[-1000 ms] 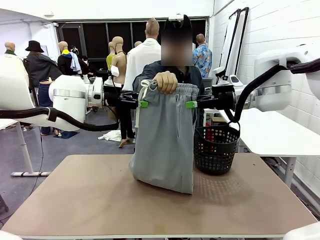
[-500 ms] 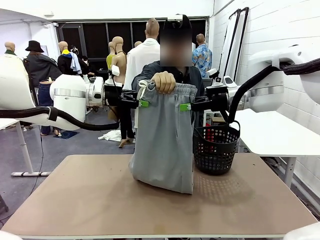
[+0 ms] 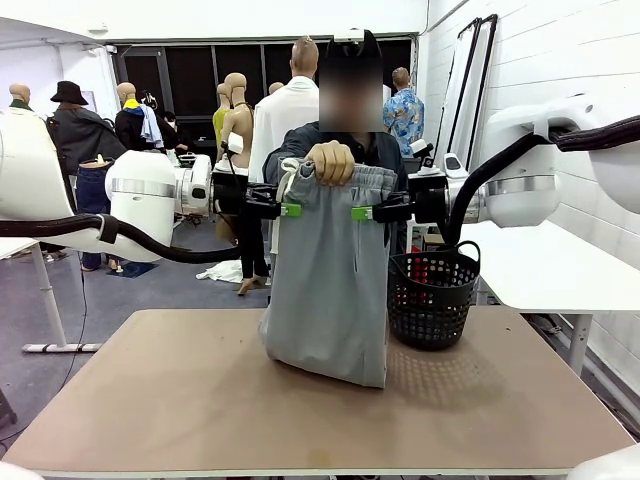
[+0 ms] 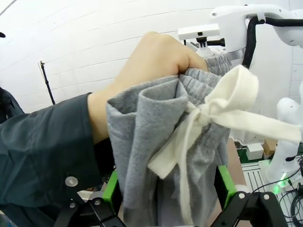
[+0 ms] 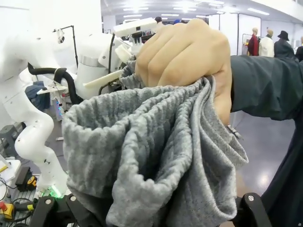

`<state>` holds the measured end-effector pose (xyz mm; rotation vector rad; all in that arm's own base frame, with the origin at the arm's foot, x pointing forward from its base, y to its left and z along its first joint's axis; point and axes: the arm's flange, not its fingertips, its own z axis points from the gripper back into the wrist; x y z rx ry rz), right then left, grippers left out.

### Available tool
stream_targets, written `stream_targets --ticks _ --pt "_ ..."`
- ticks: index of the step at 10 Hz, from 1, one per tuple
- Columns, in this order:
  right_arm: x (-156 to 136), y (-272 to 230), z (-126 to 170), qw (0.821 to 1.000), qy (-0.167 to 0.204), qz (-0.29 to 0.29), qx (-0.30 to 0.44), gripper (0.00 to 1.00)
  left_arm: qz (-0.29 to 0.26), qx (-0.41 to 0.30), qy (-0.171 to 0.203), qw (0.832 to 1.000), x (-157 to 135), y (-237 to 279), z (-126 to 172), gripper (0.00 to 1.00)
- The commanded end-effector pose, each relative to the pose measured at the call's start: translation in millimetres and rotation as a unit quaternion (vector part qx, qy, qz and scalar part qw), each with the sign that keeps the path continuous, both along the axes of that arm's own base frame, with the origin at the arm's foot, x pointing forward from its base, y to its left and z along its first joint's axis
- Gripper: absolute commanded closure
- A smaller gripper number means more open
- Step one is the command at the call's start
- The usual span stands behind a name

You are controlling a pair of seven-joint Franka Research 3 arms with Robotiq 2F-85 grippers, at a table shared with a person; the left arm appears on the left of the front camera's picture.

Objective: Fold the training pants.
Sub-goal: Release the ends of the Training pants and then grab the overlapped ends.

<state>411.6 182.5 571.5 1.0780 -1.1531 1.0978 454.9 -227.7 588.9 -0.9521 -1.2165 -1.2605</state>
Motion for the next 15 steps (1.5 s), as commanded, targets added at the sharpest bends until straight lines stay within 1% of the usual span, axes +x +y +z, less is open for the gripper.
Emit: stream_targets --ticks 1,6,8,9,10,14,15 --pt "9.7 3.0 -3.4 1.0 -0.017 -0.004 0.022 0.0 -0.011 0.006 0.023 1.0 2.0 -11.2 3.4 0.0" --pt "23.5 -7.6 0.8 0.999 -0.028 0.001 0.03 0.0 -0.038 -0.003 0.036 0.999 3.6 -27.7 6.9 0.0" --pt "34.0 -10.1 1.8 0.999 -0.025 0.006 0.036 0.0 -0.047 -0.005 0.04 0.998 5.4 -31.1 8.5 0.0" --pt "36.6 -10.8 2.2 0.999 -0.025 0.006 0.035 0.0 -0.043 -0.006 0.032 0.999 5.8 -33.5 9.6 0.0" --pt "39.7 -11.9 1.1 0.999 -0.028 0.011 0.032 0.11 -0.039 -0.005 0.021 0.999 7.2 -33.7 9.5 0.18" --pt "47.8 -18.8 1.2 0.999 -0.034 0.013 0.032 0.84 -0.034 -0.01 0.032 0.999 11.2 -27.3 7.1 0.92" --pt "49.3 -20.5 2.9 0.999 -0.038 0.013 0.034 1.0 -0.029 -0.012 0.039 0.999 13.5 -25.2 5.7 1.0"
